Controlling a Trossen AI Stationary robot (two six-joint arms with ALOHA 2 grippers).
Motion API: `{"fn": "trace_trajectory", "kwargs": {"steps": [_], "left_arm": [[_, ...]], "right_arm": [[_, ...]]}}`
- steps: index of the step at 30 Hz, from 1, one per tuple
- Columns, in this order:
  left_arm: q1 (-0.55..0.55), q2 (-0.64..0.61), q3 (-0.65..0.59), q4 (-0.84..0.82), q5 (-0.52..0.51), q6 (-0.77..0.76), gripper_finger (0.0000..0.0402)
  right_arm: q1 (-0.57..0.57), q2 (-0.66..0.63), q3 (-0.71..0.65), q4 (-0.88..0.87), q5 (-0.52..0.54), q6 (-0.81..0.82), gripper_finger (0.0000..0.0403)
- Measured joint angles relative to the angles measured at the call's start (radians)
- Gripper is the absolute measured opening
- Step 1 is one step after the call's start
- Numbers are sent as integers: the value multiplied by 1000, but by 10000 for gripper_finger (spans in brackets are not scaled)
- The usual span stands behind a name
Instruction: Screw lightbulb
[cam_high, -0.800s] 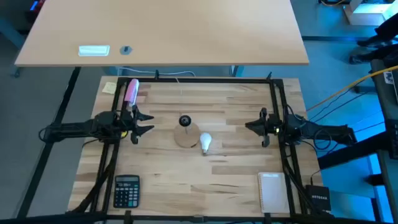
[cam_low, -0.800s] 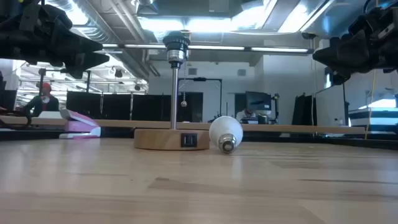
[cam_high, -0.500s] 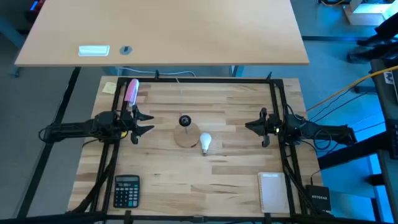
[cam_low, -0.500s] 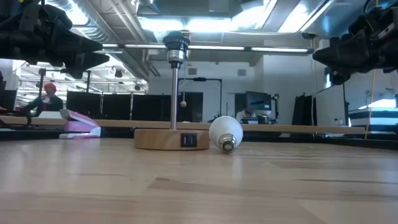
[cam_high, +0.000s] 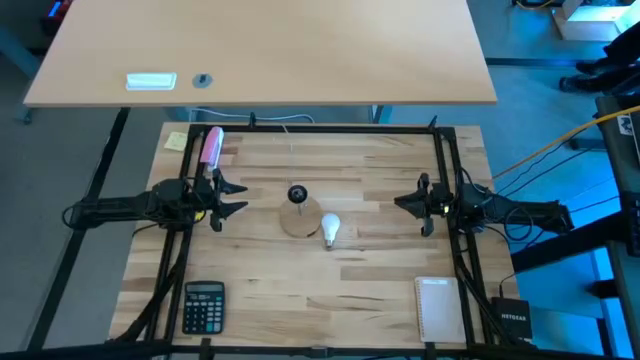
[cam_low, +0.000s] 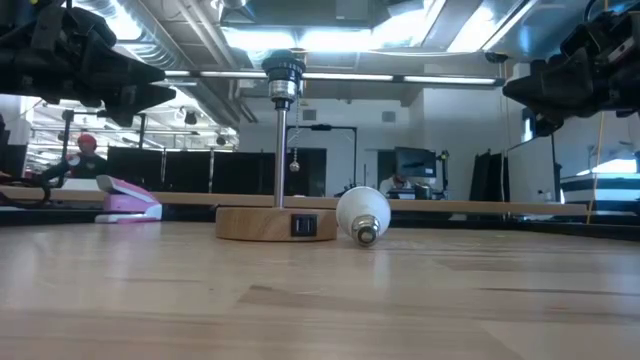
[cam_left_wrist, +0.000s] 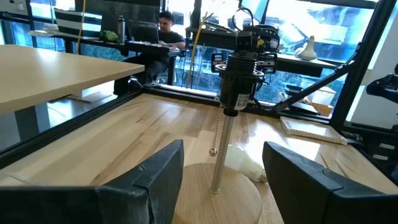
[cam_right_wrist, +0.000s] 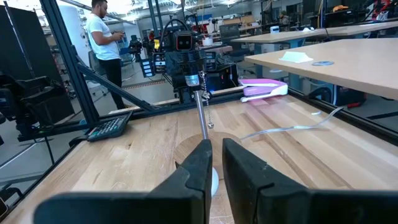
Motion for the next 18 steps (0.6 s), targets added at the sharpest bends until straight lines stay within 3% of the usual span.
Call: {"fn": "trace_trajectory", "kwargs": {"steps": [18], "left_arm": [[4, 0, 0, 1, -5, 36, 210]], "right_arm": [[0, 0, 0, 0, 0, 0, 42]]}}
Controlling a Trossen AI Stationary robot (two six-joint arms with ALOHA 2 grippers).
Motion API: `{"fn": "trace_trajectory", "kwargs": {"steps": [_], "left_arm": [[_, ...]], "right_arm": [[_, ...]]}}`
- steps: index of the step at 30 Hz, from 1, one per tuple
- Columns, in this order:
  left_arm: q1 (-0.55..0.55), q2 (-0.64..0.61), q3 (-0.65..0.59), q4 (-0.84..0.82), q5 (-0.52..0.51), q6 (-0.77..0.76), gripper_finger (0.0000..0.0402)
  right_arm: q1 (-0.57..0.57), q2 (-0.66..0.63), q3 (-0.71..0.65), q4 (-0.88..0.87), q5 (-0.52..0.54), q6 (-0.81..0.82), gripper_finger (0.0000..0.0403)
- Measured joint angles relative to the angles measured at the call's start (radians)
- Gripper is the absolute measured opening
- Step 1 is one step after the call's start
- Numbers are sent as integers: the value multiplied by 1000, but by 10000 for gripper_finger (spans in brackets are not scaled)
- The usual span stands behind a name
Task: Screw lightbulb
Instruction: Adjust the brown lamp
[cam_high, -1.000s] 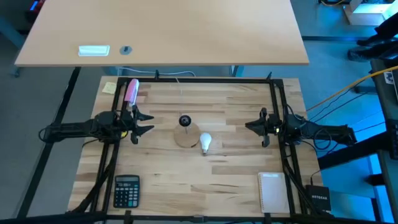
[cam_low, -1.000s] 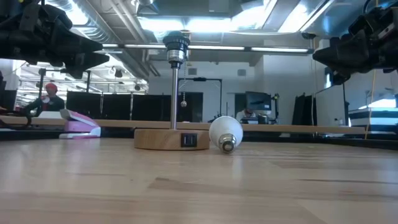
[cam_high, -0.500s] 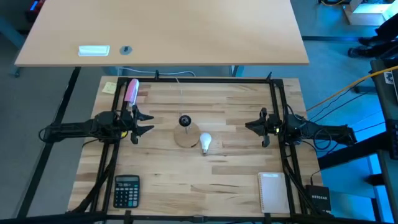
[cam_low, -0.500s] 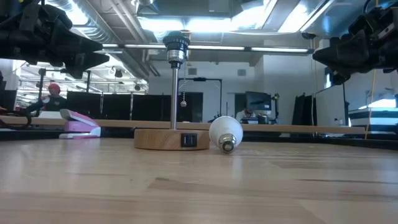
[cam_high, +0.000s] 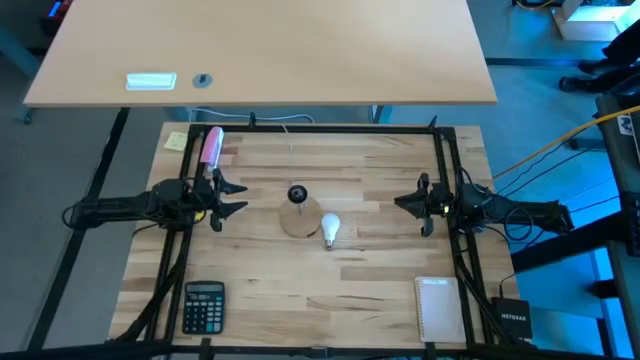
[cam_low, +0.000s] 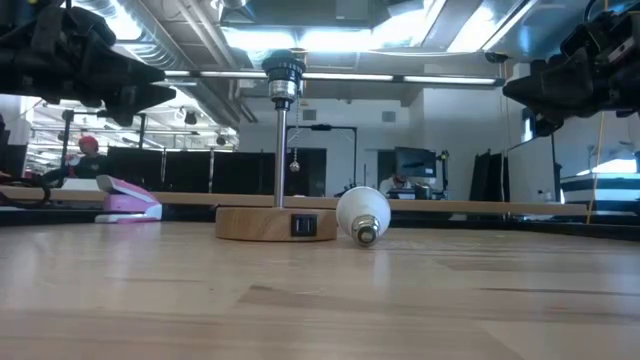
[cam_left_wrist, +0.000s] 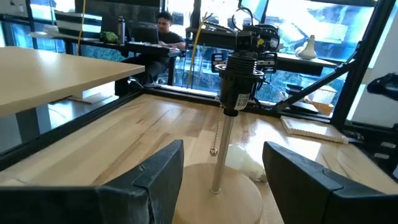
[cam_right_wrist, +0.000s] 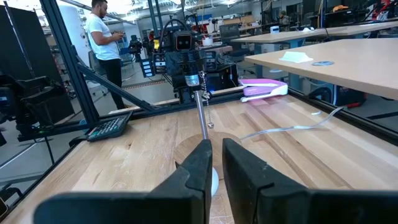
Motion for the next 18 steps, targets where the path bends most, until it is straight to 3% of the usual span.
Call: {"fn": "trace_trajectory", "kwargs": {"steps": [5, 10, 18], "left_arm": [[9, 0, 0, 3, -18, 82, 210], [-1, 0, 0, 4, -18, -138, 210], [7, -1, -3, 110, -34, -301, 210]], "right_arm": [[0, 0, 0, 0, 0, 0, 42], [0, 0, 0, 0, 0, 0, 42], [0, 0, 0, 0, 0, 0, 42]]}}
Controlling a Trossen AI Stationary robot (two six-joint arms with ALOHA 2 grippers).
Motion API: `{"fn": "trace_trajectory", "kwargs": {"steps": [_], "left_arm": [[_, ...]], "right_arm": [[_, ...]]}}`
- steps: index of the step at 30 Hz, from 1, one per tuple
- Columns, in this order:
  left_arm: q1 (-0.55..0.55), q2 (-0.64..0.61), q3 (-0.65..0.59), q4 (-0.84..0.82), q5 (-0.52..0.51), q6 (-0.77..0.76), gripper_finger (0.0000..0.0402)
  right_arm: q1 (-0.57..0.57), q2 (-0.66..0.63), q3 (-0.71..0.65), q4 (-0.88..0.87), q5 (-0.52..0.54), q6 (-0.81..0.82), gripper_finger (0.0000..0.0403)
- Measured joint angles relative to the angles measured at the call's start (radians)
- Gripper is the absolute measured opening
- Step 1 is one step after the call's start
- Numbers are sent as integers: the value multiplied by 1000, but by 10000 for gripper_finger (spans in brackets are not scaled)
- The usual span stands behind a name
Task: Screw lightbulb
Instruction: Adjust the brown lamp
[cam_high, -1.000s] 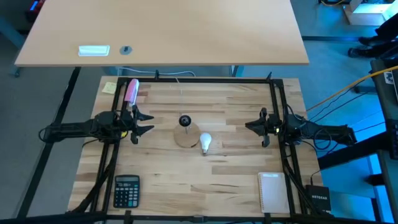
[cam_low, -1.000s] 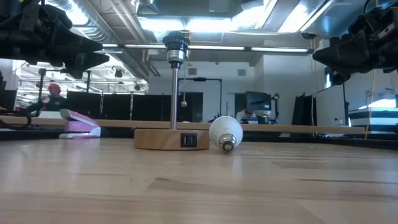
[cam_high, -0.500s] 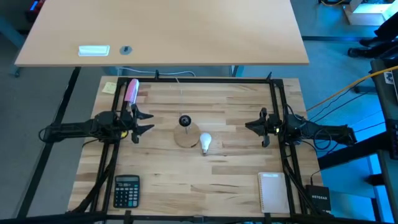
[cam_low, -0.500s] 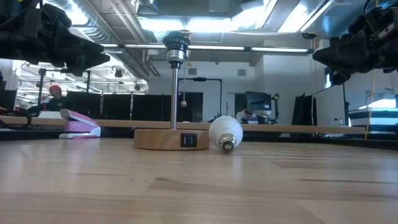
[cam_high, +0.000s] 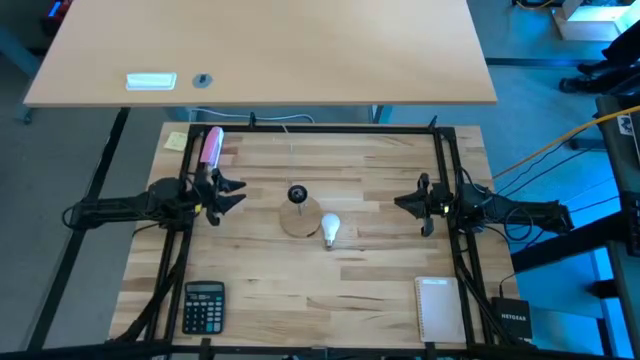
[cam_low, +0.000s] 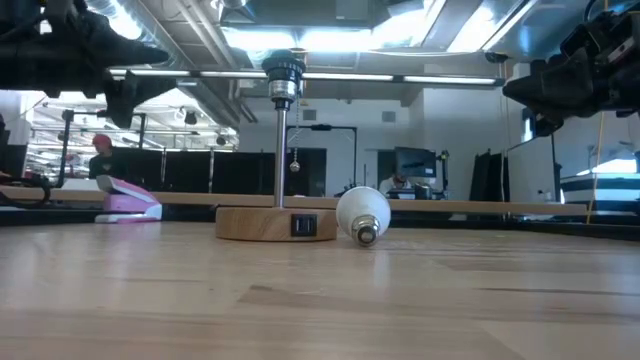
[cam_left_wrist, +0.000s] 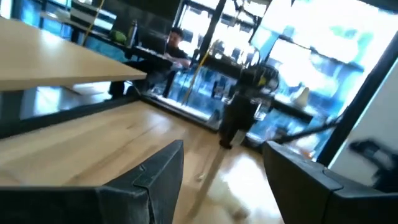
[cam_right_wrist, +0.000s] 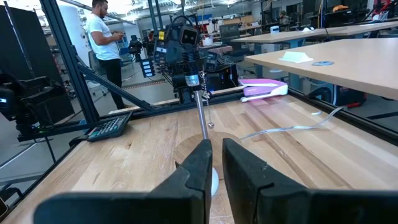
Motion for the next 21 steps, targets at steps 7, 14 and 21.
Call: {"fn": "trace_trajectory", "kwargs": {"steps": [7, 14, 21], "left_arm": [[2, 0, 1, 119, -18, -33, 210], [3, 1, 1, 173, -150, 7, 210], [-17, 46, 2, 262, -89, -42, 210]], "right_arm": [[0, 0, 0, 0, 0, 0, 42], [0, 0, 0, 0, 0, 0, 42], [0, 0, 0, 0, 0, 0, 42]]}}
